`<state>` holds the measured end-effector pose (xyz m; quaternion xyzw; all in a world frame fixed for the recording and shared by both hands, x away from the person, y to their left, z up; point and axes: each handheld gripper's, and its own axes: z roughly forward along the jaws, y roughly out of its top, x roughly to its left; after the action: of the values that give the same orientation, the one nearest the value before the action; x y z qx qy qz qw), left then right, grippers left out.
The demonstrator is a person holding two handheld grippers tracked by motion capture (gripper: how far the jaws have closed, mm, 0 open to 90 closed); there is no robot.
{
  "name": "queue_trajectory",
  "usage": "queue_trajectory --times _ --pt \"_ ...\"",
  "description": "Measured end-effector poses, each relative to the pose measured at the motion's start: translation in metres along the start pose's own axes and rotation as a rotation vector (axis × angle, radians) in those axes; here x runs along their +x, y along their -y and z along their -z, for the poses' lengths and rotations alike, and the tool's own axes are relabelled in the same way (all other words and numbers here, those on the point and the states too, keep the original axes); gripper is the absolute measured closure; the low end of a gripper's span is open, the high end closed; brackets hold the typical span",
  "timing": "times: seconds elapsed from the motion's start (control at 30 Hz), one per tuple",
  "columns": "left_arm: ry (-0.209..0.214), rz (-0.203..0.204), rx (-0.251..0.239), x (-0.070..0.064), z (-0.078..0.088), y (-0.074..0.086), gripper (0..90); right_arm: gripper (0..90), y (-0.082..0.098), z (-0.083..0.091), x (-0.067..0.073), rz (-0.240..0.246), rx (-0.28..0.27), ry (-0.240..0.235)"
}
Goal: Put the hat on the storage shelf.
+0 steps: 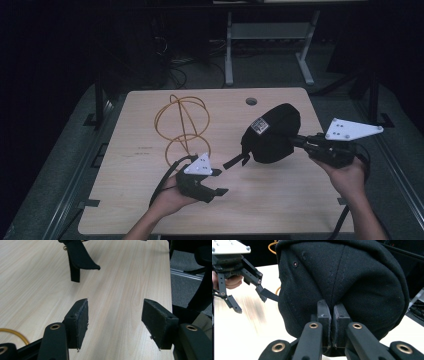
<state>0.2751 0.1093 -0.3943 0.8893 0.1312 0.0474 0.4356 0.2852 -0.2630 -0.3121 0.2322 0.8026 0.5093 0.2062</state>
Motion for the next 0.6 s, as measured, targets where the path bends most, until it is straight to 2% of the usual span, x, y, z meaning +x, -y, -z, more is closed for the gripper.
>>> queue_trajectory --times 0.17,0.2,0.6 --pt "-0.009 -0.010 -0.004 -0.002 -0.001 0.005 37.3 86.2 -0.016 -0.007 0.002 0.024 0.002 -0.018" --pt "-0.014 -0.022 -0.005 -0.002 -0.002 0.007 37.2 86.2 -0.020 -0.009 0.002 0.026 0.003 -0.021" --pt "-0.010 -0.022 0.011 -0.006 -0.006 0.013 35.1 86.1 -0.048 -0.026 0.002 0.049 -0.010 -0.066"
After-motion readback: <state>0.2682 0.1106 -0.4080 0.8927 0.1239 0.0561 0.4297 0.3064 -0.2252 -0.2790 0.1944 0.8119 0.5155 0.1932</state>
